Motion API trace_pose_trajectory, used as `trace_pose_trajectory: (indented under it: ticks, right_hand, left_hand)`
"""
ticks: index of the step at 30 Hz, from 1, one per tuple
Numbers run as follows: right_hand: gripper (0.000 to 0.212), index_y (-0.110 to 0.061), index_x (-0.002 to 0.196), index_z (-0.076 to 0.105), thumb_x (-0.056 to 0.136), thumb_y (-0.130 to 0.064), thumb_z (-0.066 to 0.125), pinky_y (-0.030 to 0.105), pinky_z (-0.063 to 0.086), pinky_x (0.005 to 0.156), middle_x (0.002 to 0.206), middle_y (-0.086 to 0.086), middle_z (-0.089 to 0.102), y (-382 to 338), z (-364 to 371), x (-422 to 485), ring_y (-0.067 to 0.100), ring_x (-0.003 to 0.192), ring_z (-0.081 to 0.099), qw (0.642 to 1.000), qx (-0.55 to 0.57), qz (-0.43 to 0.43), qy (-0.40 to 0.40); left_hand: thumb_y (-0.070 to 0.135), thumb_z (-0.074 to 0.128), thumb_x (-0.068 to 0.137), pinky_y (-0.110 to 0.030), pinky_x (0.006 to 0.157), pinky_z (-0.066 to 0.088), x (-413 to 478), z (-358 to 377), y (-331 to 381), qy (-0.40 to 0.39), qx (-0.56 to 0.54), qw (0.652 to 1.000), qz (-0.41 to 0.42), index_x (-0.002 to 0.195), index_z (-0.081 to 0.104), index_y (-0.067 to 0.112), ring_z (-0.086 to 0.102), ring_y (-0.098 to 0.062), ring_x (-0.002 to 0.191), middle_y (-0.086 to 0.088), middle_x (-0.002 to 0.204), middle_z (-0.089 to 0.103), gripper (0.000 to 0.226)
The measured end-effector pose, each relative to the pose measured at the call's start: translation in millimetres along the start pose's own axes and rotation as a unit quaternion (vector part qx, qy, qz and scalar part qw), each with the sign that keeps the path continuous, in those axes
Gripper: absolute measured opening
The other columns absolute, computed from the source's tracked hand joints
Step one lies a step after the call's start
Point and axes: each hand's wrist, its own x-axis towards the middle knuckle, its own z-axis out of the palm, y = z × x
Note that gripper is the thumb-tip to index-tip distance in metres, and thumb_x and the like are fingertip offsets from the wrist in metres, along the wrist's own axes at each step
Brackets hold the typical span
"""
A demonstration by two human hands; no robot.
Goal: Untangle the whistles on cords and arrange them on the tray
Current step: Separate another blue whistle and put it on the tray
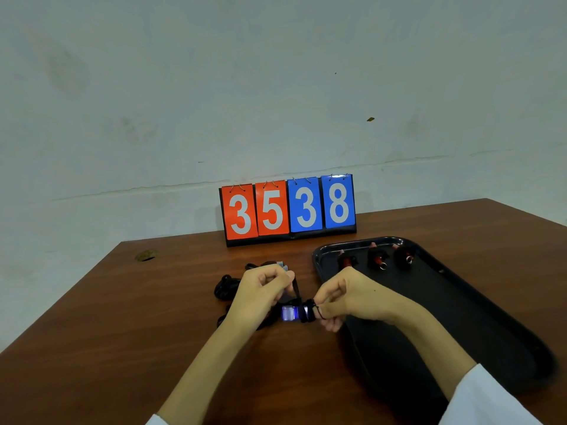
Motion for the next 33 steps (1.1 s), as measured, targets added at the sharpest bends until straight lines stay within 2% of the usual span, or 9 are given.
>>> trace_pose_trajectory:
  ticks: [5,9,12,15,18,22,24,27,33]
  right_hand:
    - [0.012,-0.009,0.084,0.068,0.086,-0.002,0.059,0.025,0.055,0.064,0.073,0.003,0.068,-3.2,-2.6,-3.4,0.016,0.069,0.066,0.995,0.086,-0.044,-0.006]
    - [0.009,-0.003,0.088,0.067,0.085,-0.003,0.058,0.025,0.054,0.064,0.073,0.006,0.068,-3.1,-2.4,-3.0,0.016,0.068,0.065,0.985,0.159,-0.063,0.012]
    - [0.011,-0.006,0.087,0.068,0.081,-0.008,0.060,0.024,0.054,0.061,0.073,0.007,0.068,-3.8,-2.0,-1.7,0.016,0.067,0.065,0.972,0.212,-0.075,0.062]
    - [0.010,-0.007,0.084,0.068,0.082,-0.003,0.059,0.023,0.055,0.061,0.072,0.007,0.069,-2.9,-3.5,-0.1,0.016,0.066,0.066,0.960,0.233,-0.076,0.134]
    - [0.010,-0.006,0.088,0.067,0.083,-0.001,0.060,0.022,0.056,0.060,0.073,0.007,0.070,-0.7,-3.6,2.9,0.015,0.065,0.068,0.946,0.241,-0.065,0.208]
    - [0.013,-0.005,0.093,0.068,0.082,-0.001,0.063,0.022,0.057,0.060,0.073,0.007,0.070,0.4,-3.6,6.3,0.013,0.063,0.068,0.933,0.197,-0.042,0.297]
    - [0.014,-0.004,0.095,0.067,0.082,-0.002,0.064,0.022,0.057,0.061,0.073,0.007,0.070,1.9,-3.3,7.6,0.011,0.063,0.068,0.929,0.162,-0.032,0.331]
    - [0.017,-0.009,0.099,0.067,0.082,-0.006,0.065,0.022,0.057,0.066,0.078,0.002,0.069,5.1,-2.1,9.7,0.010,0.069,0.068,0.928,0.076,-0.006,0.364]
    - [0.017,-0.017,0.100,0.068,0.083,-0.014,0.067,0.023,0.055,0.076,0.082,-0.007,0.067,11.8,0.3,10.4,0.004,0.075,0.064,0.921,-0.076,0.005,0.382]
  left_hand:
    - [0.025,0.052,0.093,-0.011,0.043,0.035,-0.6,4.8,-1.0,-0.001,0.004,1.000,-0.008,0.065,0.058,0.012,0.043,-0.003,0.045,0.006,0.055,0.049,0.032]
    - [0.026,0.047,0.097,-0.017,0.039,0.024,-1.3,14.9,-2.4,-0.034,-0.035,0.997,-0.052,0.062,0.052,0.016,0.030,-0.005,0.036,0.003,0.050,0.040,0.036]
    - [0.028,0.039,0.099,-0.018,0.040,0.023,-3.9,18.8,-4.7,-0.055,-0.036,0.997,-0.048,0.065,0.055,0.013,0.029,-0.005,0.036,0.003,0.049,0.040,0.040]
    - [0.033,0.039,0.097,-0.017,0.038,0.024,-5.8,20.4,-5.7,-0.070,-0.057,0.996,-0.023,0.065,0.059,0.008,0.029,-0.006,0.035,0.002,0.045,0.040,0.046]
    - [0.033,0.039,0.098,-0.015,0.037,0.028,-8.1,22.8,-7.2,-0.064,-0.028,0.998,-0.002,0.078,0.066,0.004,0.032,-0.006,0.033,0.002,0.042,0.042,0.044]
    - [0.027,0.045,0.097,-0.016,0.038,0.029,-6.8,22.6,-8.3,-0.050,-0.018,0.999,0.008,0.100,0.059,0.009,0.033,-0.004,0.033,0.003,0.044,0.044,0.023]
    - [0.023,0.049,0.096,-0.014,0.037,0.028,-5.8,22.8,-10.0,-0.052,-0.028,0.998,0.000,0.096,0.056,0.008,0.031,-0.003,0.033,0.003,0.045,0.043,0.017]
    - [0.019,0.051,0.095,-0.012,0.038,0.028,-4.1,23.4,-12.4,-0.038,-0.023,0.999,0.000,0.088,0.059,0.004,0.033,-0.001,0.033,0.003,0.046,0.044,0.019]
    - [0.022,0.053,0.094,-0.010,0.043,0.032,-3.0,25.6,-16.0,-0.018,0.018,0.999,0.027,0.080,0.063,0.004,0.038,0.001,0.038,0.005,0.048,0.047,0.025]
